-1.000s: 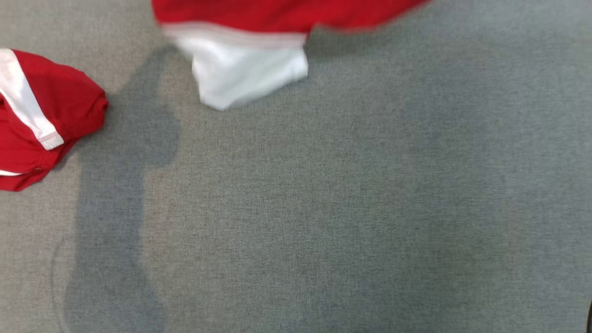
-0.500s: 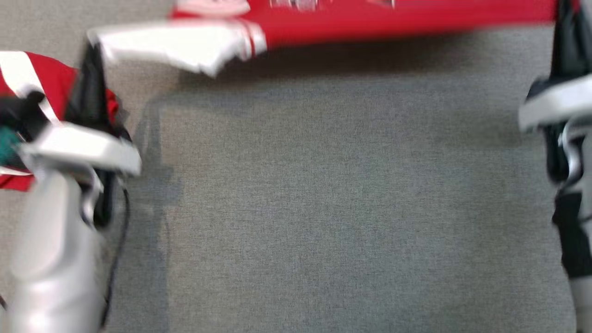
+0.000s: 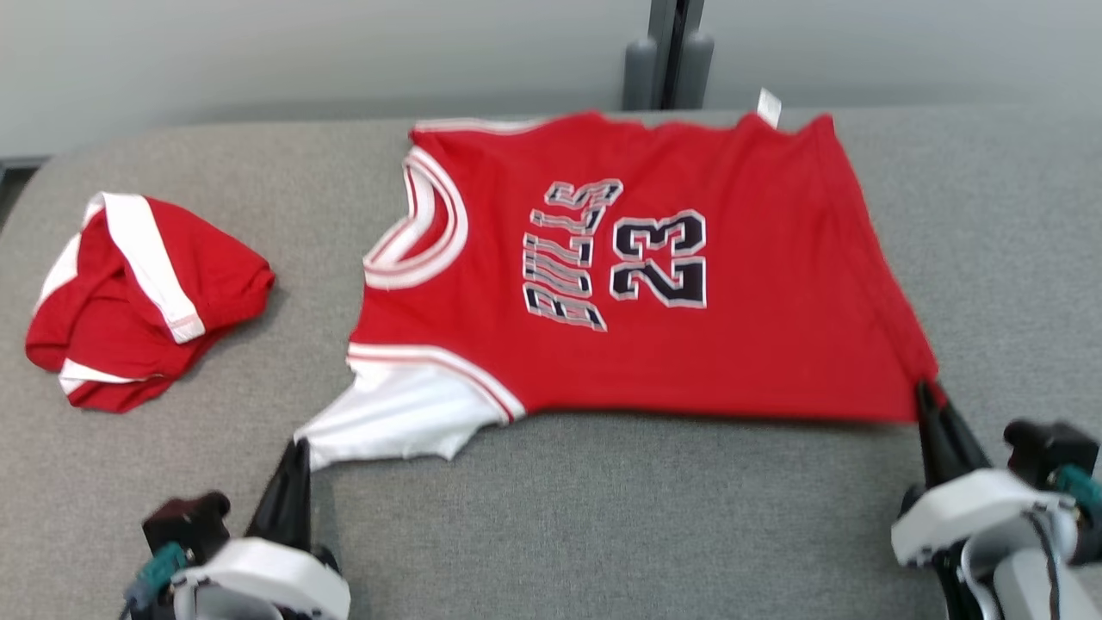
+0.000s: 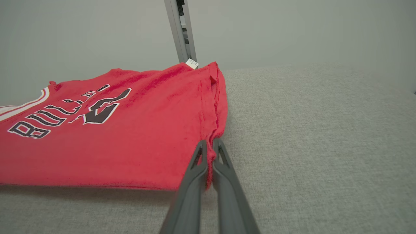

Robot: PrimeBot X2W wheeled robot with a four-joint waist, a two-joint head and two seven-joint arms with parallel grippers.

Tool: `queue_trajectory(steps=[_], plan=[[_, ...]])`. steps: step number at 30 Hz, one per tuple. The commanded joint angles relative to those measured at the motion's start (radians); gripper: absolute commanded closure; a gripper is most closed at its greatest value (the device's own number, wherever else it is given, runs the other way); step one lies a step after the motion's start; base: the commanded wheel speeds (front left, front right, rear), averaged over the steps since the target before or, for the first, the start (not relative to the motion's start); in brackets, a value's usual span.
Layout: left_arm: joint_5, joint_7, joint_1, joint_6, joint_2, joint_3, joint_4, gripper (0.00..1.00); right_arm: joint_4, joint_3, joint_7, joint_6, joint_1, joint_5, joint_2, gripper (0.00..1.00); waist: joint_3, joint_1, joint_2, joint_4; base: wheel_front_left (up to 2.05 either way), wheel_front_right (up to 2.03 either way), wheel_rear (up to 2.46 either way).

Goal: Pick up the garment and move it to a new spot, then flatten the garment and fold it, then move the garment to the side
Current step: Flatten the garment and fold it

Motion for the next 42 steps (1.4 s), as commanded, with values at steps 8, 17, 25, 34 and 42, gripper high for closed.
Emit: queue_trajectory(steps=[8,17,25,34,42], plan=[[0.017,-0.005,0.175,0.0,-0.002,-0.033,-0.006,1.0,0.038,0.03,-0.006,-0.001,0.171,0.006,0.004,1.0,-0.176,0.0,0.0,0.013,0.0,0.0,0.0],[0.01,-0.005,0.32,0.0,-0.005,-0.051,-0.028,1.0,0.042,0.031,-0.006,-0.001,0.291,0.02,0.021,1.0,-0.25,0.0,0.0,0.049,0.0,0.0,0.0],[0.032,-0.005,0.382,0.0,-0.005,-0.072,-0.131,1.0,0.011,0.046,-0.006,-0.001,0.373,0.033,0.017,1.0,-0.266,0.0,0.0,0.066,0.0,0.0,0.0],[0.055,-0.003,0.224,0.0,-0.005,-0.117,-0.231,1.0,-0.066,0.024,-0.006,0.0,0.277,0.021,0.017,1.0,-0.204,0.0,0.0,0.046,0.0,0.0,0.0],[0.068,-0.003,0.013,0.0,-0.005,-0.136,-0.172,1.0,-0.045,-0.03,-0.006,-0.001,0.122,-0.009,0.038,1.0,-0.092,0.0,0.0,0.013,0.0,0.0,0.0]])
